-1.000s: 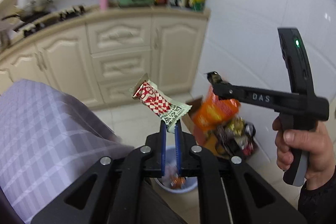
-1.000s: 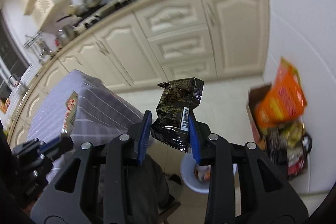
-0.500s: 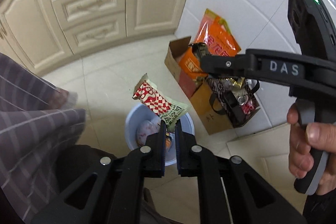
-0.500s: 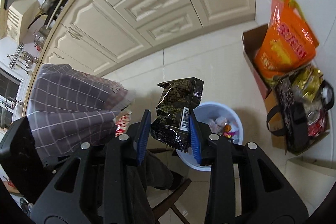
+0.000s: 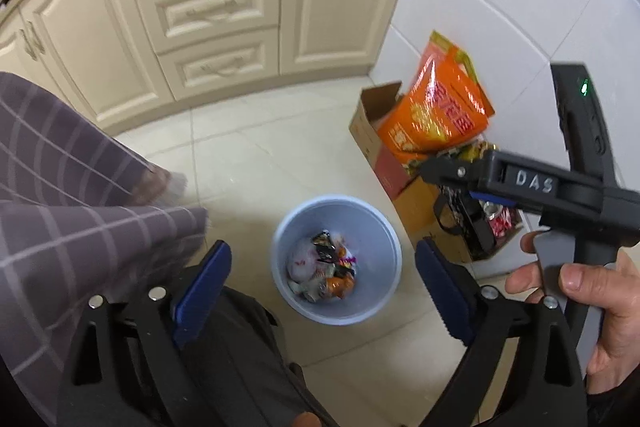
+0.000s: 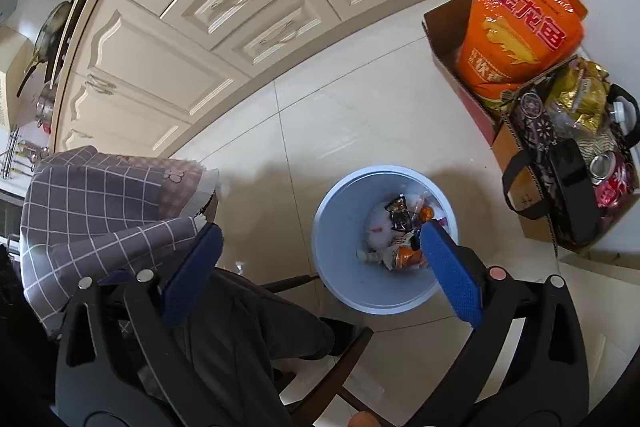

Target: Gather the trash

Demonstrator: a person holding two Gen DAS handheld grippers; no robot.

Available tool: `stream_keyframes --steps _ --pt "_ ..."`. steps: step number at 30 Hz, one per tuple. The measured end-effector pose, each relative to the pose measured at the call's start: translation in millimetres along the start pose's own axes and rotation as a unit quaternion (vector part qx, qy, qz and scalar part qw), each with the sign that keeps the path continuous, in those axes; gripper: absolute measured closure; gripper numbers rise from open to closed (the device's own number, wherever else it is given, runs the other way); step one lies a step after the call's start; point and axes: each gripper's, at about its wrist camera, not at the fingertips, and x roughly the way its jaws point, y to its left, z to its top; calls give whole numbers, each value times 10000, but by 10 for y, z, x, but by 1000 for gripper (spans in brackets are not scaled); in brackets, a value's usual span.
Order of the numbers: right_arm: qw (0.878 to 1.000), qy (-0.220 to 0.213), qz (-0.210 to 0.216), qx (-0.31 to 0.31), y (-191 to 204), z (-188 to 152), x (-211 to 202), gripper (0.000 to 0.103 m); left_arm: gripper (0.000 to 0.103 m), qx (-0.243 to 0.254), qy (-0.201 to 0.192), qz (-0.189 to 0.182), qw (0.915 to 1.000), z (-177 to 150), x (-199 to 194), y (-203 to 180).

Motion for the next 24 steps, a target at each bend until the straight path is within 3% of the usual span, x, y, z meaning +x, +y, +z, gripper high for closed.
stream_keyframes --steps 5,11,17,24 --pt "9997 -206 -4 -91 152 21 -208 6 12 47 -455 144 9988 52 -429 -25" --pt "9973 -544 200 -452 600 57 -605 6 9 68 -1127 315 9931 69 -1131 6" --pt "9897 -840 533 -1032 1316 15 -982 6 6 -119 -1694 681 9831 27 -1824 250" --pt "9731 -1018 951 -1832 2273 -201 -1316 6 5 -643 -2191 1330 9645 -238 -2574 771"
